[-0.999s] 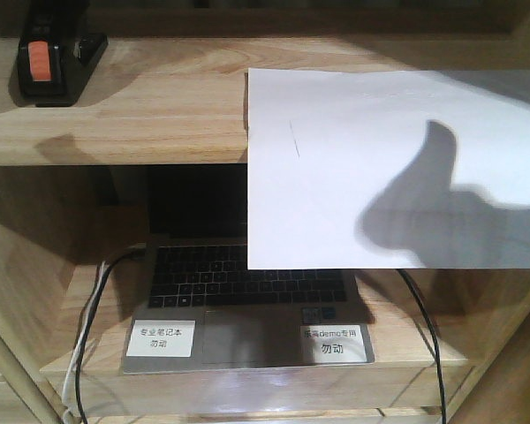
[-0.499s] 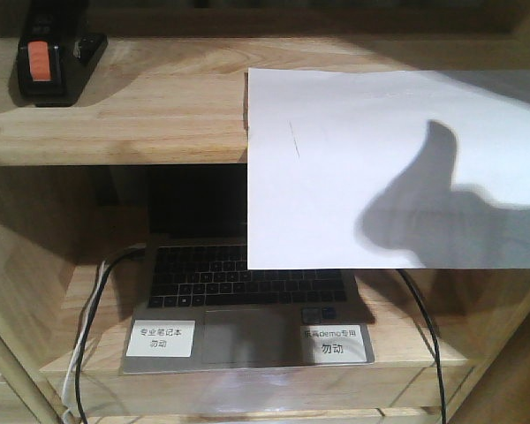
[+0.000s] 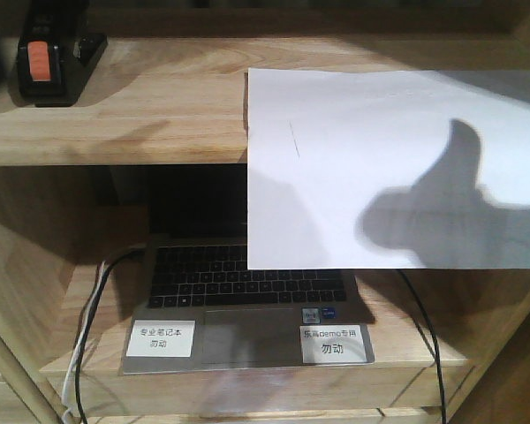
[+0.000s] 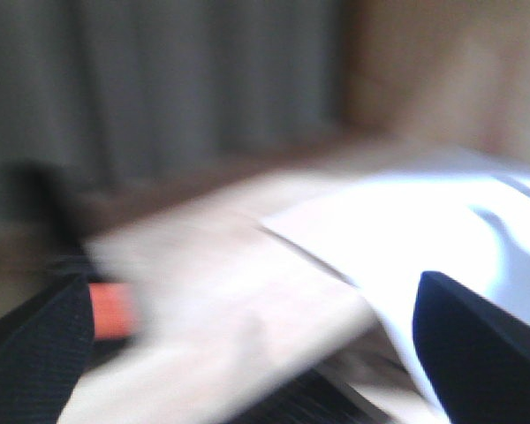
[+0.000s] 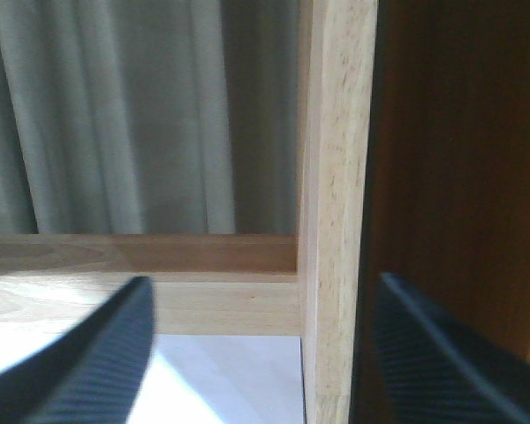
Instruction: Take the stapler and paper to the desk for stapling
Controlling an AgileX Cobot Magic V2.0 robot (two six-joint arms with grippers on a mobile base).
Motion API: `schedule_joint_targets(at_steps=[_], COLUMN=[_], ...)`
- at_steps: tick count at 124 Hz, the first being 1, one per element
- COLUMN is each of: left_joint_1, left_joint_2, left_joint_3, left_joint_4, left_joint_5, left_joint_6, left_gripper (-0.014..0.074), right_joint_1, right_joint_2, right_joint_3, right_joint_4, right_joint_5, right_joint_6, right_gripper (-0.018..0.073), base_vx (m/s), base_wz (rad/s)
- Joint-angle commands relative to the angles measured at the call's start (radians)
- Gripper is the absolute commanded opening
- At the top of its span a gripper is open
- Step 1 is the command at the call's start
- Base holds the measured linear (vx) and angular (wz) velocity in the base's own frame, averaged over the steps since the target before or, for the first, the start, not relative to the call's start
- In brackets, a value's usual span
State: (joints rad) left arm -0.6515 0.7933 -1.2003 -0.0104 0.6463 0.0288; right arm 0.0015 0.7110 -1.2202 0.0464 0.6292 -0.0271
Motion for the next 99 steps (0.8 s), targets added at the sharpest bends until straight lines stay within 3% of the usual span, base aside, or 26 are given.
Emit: schedule_joint_targets(at_steps=[1, 28, 42, 50, 73, 89, 99], left_joint_1=[-0.046, -0.056, -0.056, -0.056, -0.056, -0.055, -0.053], left_joint_2=[0.035, 0.061, 0.076, 0.100, 0.249, 0.363, 0.427], left_joint_3=[-0.021, -0.021, -0.022, -0.044, -0.228, -0.386, -0.473], left_joint_4=[-0.008, -0.007, 0.032, 0.085, 0.314, 0.420, 0.456], left_joint_5=[-0.085, -0.086, -0.097, -0.085, 0.053, 0.170, 0.240], left_joint_6=[0.000, -0.002, -0.029, -0.091, -0.423, -0.525, -0.536], left_gripper=[0.0699, 0.0697, 0.0695, 0.0695, 0.0690, 0.0682, 0.0681], right_joint_1=[-0.002, -0.002, -0.002, -0.002, -0.002, -0.002, -0.002], right_joint_2=[0.009, 0.009, 0.009, 0.009, 0.009, 0.009, 0.009], right_joint_3=[-0.027, -0.027, -0.027, -0.027, -0.027, -0.027, -0.027], right_joint_4=[-0.004, -0.004, -0.004, -0.004, -0.004, -0.004, -0.004], right_joint_5=[-0.075, -0.075, -0.075, -0.074, -0.074, -0.074, -0.074], right_joint_6=[-0.004, -0.004, -0.004, -0.004, -0.004, -0.004, -0.004], right_gripper=[0.0409, 0.0348, 0.0320, 0.0307, 0.0267, 0.0245, 0.0237], base_vx=[0.00, 0.00, 0.00, 0.00, 0.00, 0.00, 0.00], base_wz=[0.00, 0.00, 0.00, 0.00, 0.00, 0.00, 0.00])
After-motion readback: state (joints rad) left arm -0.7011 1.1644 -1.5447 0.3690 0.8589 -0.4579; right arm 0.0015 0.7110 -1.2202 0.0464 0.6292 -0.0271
